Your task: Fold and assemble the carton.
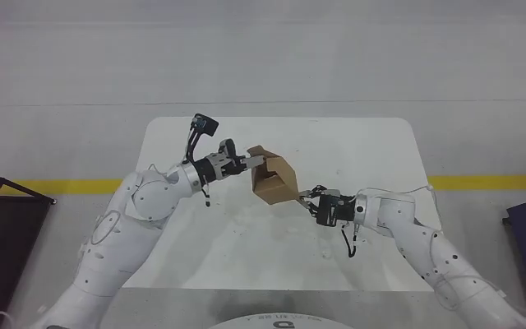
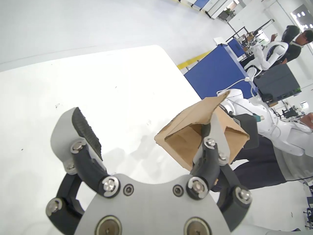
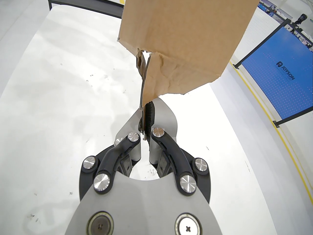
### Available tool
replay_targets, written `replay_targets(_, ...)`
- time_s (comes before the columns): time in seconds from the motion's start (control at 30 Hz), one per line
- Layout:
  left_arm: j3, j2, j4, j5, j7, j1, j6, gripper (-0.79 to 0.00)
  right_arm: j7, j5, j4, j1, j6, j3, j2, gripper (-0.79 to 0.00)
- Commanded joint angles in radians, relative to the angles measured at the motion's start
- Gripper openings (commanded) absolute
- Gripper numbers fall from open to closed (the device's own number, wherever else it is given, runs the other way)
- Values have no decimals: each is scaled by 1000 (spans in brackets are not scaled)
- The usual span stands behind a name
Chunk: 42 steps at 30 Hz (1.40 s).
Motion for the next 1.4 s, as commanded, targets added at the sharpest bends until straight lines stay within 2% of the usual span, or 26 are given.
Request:
replay_targets(0.0,11,-1,1,0,-5,-3,-4,0,2,-3,-2,-2,0,1,0,-785)
replay_targets(0.57,78,-15,40,-21,-22,-50,-29,0,8,-11,-11,-10,-3,3,-5,-785)
replay_targets(0.8,28,-8,5,-34,5,-30,-63,0,8,-8,-6,-8,-4,4,-8,-785)
replay_targets(0.93,-22,2,-37,-18,17,8,-76,0,7,-7,-1,-7,-5,6,-9,-785)
replay_targets(1.1,-84,15,-72,35,11,67,-49,0,3,-6,4,-6,-8,8,-11,-785)
replay_targets(1.2,-92,18,-73,41,1,86,-47,0,2,-8,3,-6,-9,8,-12,-785)
replay_targets(1.37,-72,18,-59,66,-29,80,-27,0,3,-13,-6,-5,-10,6,-13,-785)
